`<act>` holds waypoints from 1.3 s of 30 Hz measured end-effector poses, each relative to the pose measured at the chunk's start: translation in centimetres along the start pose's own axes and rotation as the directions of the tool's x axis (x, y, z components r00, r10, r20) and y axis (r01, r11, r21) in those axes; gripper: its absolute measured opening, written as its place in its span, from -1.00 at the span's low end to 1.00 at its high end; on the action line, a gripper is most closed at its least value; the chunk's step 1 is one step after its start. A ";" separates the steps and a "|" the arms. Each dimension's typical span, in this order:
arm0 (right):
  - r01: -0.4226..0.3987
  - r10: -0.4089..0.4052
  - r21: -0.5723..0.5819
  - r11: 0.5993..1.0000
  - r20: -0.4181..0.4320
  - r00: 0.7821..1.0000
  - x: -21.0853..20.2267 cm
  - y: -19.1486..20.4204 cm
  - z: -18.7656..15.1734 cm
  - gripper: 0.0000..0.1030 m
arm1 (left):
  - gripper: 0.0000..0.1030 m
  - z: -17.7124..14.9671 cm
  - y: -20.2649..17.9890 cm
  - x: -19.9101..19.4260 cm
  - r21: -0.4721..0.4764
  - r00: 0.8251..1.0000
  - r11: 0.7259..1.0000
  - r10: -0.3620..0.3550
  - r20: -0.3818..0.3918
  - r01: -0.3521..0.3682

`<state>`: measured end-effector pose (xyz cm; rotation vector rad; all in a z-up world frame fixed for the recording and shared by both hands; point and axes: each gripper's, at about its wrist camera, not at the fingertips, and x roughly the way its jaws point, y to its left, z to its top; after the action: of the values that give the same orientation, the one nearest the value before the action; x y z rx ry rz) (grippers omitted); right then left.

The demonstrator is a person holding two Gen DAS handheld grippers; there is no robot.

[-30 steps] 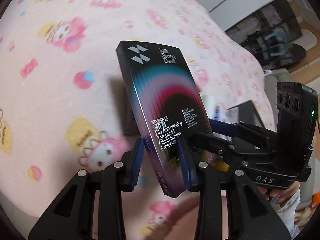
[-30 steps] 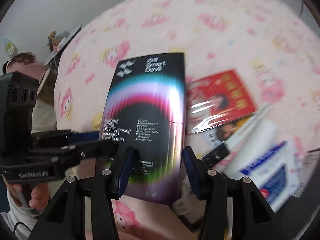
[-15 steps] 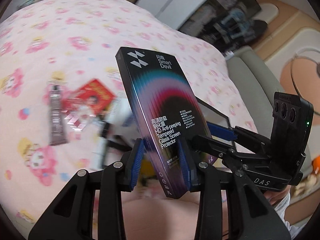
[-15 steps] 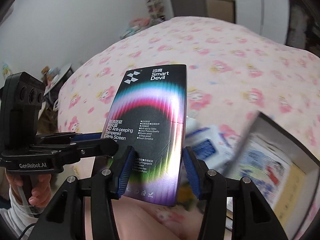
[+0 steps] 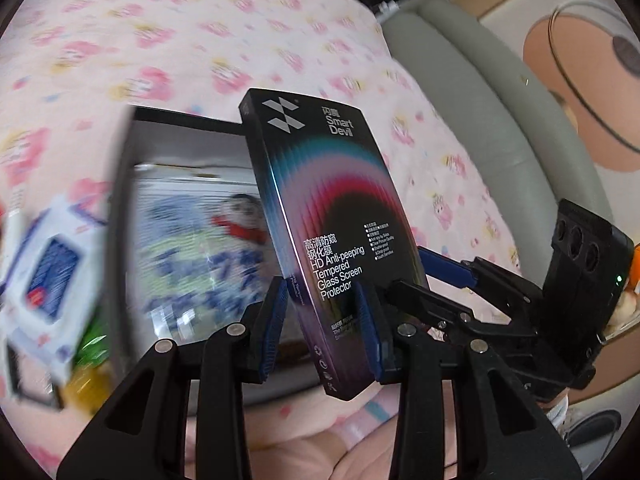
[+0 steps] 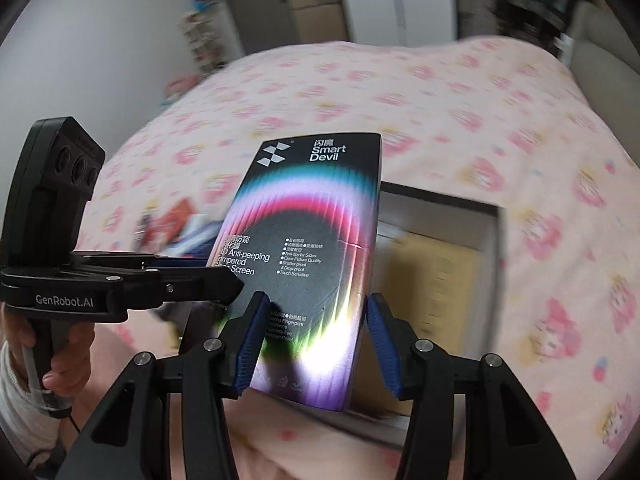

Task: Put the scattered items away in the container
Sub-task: 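Lower the Smart Devil box into the black box beside the kit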

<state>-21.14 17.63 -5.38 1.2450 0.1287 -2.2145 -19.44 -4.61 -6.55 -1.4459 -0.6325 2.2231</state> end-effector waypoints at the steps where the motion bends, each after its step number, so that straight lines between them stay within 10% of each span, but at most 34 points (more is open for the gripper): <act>1: 0.004 -0.004 0.030 1.000 -0.012 1.000 0.4 -1.2 -0.3 -0.09 | -0.31 0.3 0.0 1.2 -0.004 1.000 1.000 0.002 -0.021 -0.002; 13: 0.034 -0.012 0.113 0.993 -0.191 0.982 6.1 -3.6 -2.6 -0.09 | -0.35 -1.1 4.3 6.3 -0.064 0.992 0.998 0.006 -0.130 -0.014; 24: 0.100 -0.094 0.078 0.992 -0.071 0.993 3.8 -2.9 -2.3 -0.08 | -0.36 -1.6 4.2 2.5 0.009 0.970 0.970 0.242 0.005 -0.242; 39: 0.066 -0.078 -0.072 0.995 -0.193 0.978 8.4 0.5 -3.0 -0.08 | -0.36 -0.6 7.2 6.0 -0.017 0.959 0.959 0.281 -0.040 -0.282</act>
<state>-21.90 14.54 -13.77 1.4405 0.3257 -2.1259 -21.83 -7.03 -15.29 -1.6746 -0.4647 2.4005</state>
